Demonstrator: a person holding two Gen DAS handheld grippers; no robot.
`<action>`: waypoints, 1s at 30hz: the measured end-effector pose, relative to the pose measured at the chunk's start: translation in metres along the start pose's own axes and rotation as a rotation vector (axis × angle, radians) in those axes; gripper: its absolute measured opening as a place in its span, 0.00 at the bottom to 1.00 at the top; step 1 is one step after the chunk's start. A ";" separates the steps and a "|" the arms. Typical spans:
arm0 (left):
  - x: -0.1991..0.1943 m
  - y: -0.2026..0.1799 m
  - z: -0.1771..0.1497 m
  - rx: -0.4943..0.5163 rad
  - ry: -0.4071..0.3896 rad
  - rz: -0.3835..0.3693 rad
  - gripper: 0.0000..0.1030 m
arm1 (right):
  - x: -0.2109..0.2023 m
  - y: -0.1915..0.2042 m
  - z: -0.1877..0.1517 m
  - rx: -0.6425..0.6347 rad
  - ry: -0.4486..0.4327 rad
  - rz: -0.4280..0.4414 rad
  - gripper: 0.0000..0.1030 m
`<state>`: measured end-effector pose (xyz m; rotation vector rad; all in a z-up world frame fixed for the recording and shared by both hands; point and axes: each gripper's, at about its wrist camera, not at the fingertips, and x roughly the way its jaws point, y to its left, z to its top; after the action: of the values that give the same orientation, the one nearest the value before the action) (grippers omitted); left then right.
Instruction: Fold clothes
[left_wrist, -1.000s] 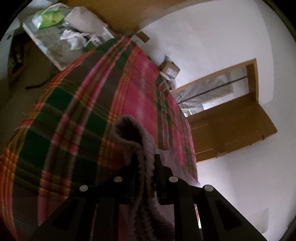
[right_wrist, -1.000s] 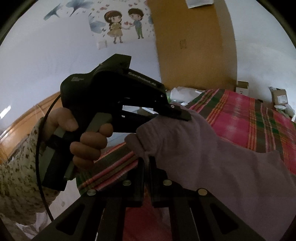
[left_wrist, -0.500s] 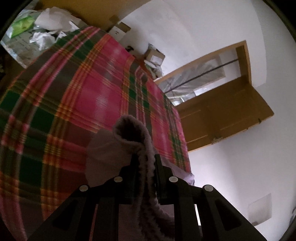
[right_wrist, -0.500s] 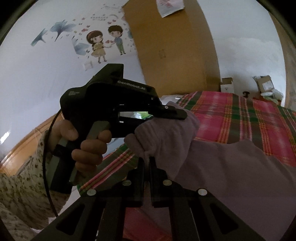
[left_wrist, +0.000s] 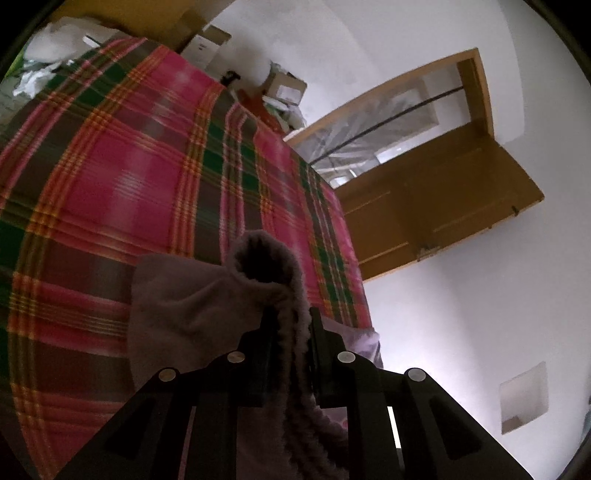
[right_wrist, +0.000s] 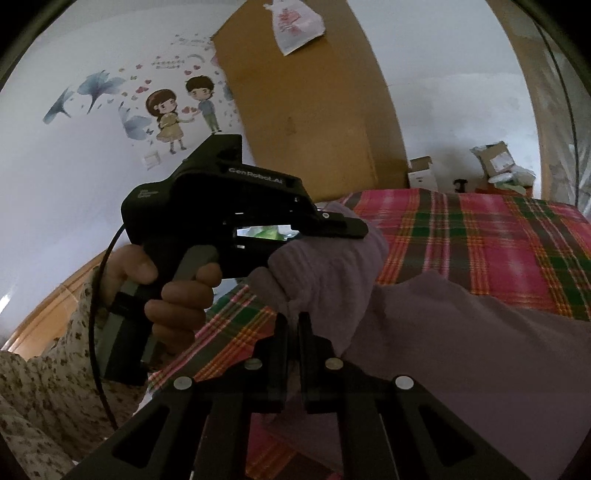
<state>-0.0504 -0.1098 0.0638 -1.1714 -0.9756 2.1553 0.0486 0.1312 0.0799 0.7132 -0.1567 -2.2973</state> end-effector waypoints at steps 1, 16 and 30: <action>0.004 -0.002 -0.001 0.004 0.008 0.001 0.16 | -0.002 -0.003 -0.001 0.008 -0.002 -0.004 0.05; 0.055 -0.023 -0.014 0.029 0.100 0.008 0.16 | -0.025 -0.041 -0.018 0.089 -0.007 -0.034 0.05; 0.088 -0.004 -0.025 0.012 0.166 0.002 0.17 | -0.020 -0.071 -0.050 0.160 0.067 -0.084 0.05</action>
<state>-0.0728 -0.0369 0.0131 -1.3221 -0.8883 2.0249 0.0441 0.2010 0.0254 0.8923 -0.2875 -2.3555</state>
